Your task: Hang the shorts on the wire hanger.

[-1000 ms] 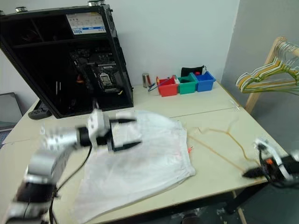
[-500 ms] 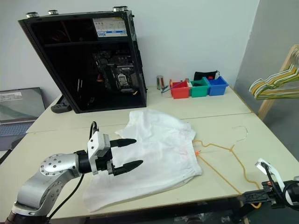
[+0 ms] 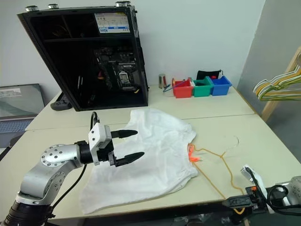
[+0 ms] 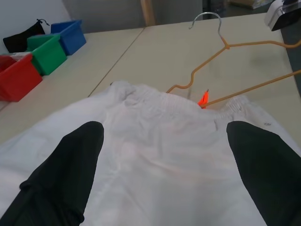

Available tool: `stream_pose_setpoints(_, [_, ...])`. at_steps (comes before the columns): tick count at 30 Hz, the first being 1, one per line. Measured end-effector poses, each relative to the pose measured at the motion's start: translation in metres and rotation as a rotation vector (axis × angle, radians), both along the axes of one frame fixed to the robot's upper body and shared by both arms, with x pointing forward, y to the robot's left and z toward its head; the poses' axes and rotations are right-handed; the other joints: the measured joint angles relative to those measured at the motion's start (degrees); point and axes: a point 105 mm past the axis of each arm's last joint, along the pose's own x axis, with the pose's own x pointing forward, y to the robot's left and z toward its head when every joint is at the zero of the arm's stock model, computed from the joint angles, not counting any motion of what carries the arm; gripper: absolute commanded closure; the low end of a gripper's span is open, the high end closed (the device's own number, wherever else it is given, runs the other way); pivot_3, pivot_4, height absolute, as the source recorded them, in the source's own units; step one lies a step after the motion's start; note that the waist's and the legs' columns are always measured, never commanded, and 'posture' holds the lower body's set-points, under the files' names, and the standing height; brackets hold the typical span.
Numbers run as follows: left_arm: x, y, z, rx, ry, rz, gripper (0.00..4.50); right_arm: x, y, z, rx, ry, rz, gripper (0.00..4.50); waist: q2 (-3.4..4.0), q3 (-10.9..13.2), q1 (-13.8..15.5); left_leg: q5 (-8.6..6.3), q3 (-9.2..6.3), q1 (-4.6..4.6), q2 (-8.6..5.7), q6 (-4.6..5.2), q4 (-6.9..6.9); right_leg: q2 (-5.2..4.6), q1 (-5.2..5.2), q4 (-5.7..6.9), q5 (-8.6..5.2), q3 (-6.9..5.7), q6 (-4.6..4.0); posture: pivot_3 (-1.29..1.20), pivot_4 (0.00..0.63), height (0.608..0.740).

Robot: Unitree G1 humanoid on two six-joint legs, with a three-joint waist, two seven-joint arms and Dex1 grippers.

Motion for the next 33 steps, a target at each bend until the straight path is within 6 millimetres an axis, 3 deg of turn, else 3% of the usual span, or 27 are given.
stream_pose_setpoints(8, [0.000, 0.001, 0.000, 0.009, -0.014, 0.000, 0.01, 0.001, 0.003, 0.002, 0.025, 0.048, -0.027, 4.50, -0.05, 0.11, 0.23, 0.00, -0.03, 0.01, 0.03, 0.00, -0.01, 0.00, 0.02, -0.01, 0.00, -0.07, 0.00, -0.08, 0.023, 0.740])
stream_pose_setpoints(13, [-0.001, 0.002, -0.002, 0.016, -0.012, 0.005, 0.01, 0.021, 0.007, 0.015, 0.113, 0.047, -0.088, 4.50, -0.02, 0.32, 0.24, 0.00, -0.03, 0.00, 0.03, 0.00, -0.03, 0.00, -0.01, -0.01, 0.00, -0.07, 0.01, -0.06, 0.016, 0.740])
stream_pose_setpoints(17, [-0.005, 0.006, -0.006, 0.026, 0.004, 0.015, 0.01, 0.050, 0.012, 0.034, 0.215, 0.017, -0.138, 4.50, 0.03, 0.54, 0.33, -0.01, 0.00, 0.00, 0.07, 0.01, -0.06, -0.02, -0.05, -0.01, 0.01, -0.12, 0.00, -0.06, 0.010, 0.740])
stream_pose_setpoints(24, [-0.005, 0.005, -0.006, 0.028, 0.001, 0.014, 0.01, 0.061, 0.029, 0.029, 0.187, -0.006, -0.109, 4.50, 0.09, 0.47, 1.46, 0.00, -0.12, -0.70, -0.01, 0.00, 0.03, -0.01, -0.64, -0.08, 0.08, -0.14, 0.02, -0.05, 0.000, 0.740])
stream_pose_setpoints(33, [-0.002, 0.007, 0.000, 0.046, -0.035, 0.007, 0.01, 0.027, 0.026, 0.008, 0.156, 0.137, -0.087, 4.50, 0.28, 0.33, 2.20, -0.01, 0.00, -0.79, -0.04, 0.01, -0.03, -0.02, -0.57, -0.55, 0.11, -0.10, 0.06, -0.04, 0.000, 0.740])
